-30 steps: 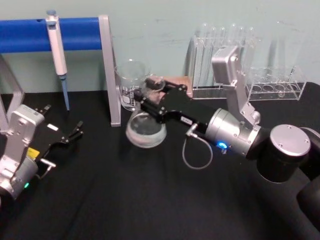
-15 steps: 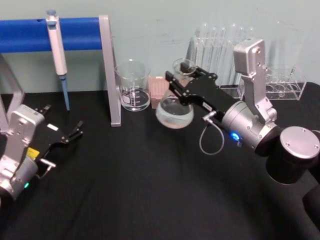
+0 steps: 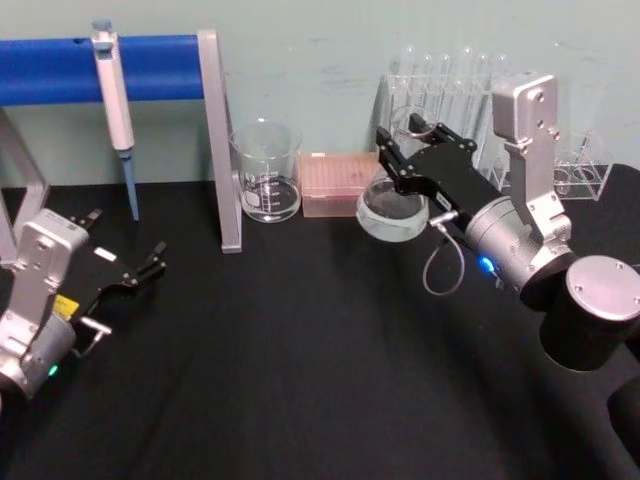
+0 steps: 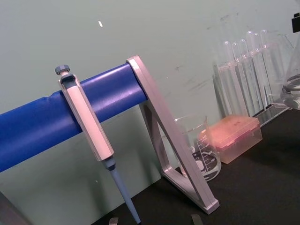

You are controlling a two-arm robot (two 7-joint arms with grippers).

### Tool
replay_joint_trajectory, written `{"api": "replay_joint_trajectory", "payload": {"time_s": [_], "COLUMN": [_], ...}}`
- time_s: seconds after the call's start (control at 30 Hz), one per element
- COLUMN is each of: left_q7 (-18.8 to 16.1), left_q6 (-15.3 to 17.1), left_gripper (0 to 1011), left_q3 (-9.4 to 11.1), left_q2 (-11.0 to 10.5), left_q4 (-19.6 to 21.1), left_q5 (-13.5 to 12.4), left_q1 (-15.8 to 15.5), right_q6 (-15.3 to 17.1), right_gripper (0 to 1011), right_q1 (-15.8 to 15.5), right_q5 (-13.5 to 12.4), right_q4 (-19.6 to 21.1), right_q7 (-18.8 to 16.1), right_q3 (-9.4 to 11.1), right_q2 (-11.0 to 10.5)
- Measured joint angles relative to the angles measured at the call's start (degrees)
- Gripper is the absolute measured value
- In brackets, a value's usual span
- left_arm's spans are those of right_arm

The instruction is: Grasp the erlenmeyer flask with one hand, shake it three times, then place it back.

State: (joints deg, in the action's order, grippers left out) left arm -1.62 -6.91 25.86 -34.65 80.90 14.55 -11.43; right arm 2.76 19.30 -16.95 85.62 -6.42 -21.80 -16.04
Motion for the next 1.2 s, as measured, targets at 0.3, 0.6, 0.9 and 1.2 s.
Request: {"api": "replay_joint_trajectory", "payload": {"time_s": [0.3,0.6,0.9,1.2], "left_q7": [0.0,0.0,0.0,0.0], "left_q6": [0.0,0.0,0.0,0.0], "left_gripper": [1001,1001,1001,1001], "left_q3": [0.0,0.0,0.0,0.0], "left_q2": [0.0,0.0,0.0,0.0], "left_q4": [0.0,0.0,0.0,0.0], "left_q5": [0.0,0.0,0.0,0.0], "left_q1": [0.0,0.0,0.0,0.0], "right_q6": [0.7,0.6,0.2,-0.4], "right_gripper": [449,449,449,450], "right_q1": [-0.2,-0.1,1.1,2.7], "right_q5": [1.4,1.1,-0.9,-4.4], "right_q4": [-0.2,-0.4,-0.8,-1.0], "right_q7": [0.4,-4.3,-14.4,-23.6], "right_q3": [0.9,1.0,-1.2,-4.8], "right_q2": [1.0,1.6,0.8,-1.3]}}
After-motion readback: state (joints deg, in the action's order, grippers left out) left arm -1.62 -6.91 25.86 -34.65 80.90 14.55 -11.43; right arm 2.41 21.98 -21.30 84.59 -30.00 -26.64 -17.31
